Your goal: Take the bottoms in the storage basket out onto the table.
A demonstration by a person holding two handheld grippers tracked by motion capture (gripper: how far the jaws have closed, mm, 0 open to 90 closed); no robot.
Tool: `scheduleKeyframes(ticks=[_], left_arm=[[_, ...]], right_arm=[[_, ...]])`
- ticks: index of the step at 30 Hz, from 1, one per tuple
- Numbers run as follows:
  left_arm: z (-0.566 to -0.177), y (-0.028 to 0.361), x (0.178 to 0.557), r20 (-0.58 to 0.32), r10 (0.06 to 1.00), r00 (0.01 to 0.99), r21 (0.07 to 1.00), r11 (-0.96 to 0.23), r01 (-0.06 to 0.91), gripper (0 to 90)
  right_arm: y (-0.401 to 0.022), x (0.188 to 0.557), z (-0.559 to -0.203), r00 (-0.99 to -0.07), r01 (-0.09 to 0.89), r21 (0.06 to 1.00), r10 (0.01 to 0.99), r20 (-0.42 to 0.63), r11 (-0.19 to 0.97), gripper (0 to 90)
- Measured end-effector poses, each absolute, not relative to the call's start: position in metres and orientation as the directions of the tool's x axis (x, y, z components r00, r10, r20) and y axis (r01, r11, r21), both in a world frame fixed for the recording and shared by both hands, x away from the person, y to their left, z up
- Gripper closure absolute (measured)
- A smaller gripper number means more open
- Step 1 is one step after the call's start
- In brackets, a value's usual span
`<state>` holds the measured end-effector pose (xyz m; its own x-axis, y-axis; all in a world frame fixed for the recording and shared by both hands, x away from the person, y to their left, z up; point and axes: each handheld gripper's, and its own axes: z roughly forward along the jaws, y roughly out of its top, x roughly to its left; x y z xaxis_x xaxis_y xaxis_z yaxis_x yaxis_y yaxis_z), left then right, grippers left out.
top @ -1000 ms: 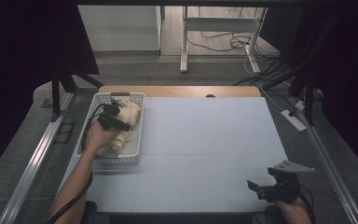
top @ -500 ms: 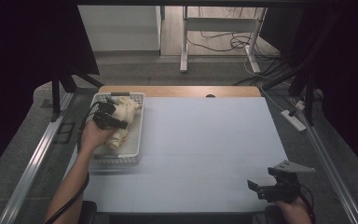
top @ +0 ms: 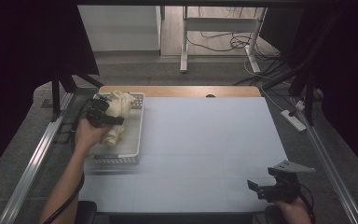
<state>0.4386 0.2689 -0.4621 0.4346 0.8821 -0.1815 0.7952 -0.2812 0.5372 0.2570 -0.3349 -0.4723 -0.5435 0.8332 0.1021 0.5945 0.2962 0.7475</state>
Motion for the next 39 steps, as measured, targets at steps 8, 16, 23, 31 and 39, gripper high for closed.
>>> scheduleKeyframes(ticks=[8,16,23,31,39], left_arm=[[-0.446,0.276,0.430,-0.180,0.879,0.441,0.583,-0.265,0.768,48.0],[-0.437,0.280,0.425,-0.192,0.873,0.449,0.607,-0.253,0.753,48.0],[-0.427,0.278,0.421,-0.194,0.866,0.461,0.629,-0.251,0.736,47.9],[-0.414,0.273,0.417,-0.193,0.855,0.481,0.653,-0.254,0.713,47.8],[-0.401,0.258,0.415,-0.182,0.835,0.520,0.673,-0.280,0.685,47.8]], right_arm=[[-0.335,0.257,-0.473,-0.544,0.593,0.747,0.833,0.098,0.299,0.4],[-0.334,0.257,-0.473,-0.544,0.594,0.746,0.834,0.097,0.301,0.4],[-0.334,0.257,-0.473,-0.544,0.593,0.746,0.834,0.096,0.301,0.4],[-0.334,0.257,-0.473,-0.544,0.594,0.745,0.834,0.096,0.302,0.4],[-0.334,0.257,-0.473,-0.544,0.595,0.743,0.834,0.093,0.306,0.4]])
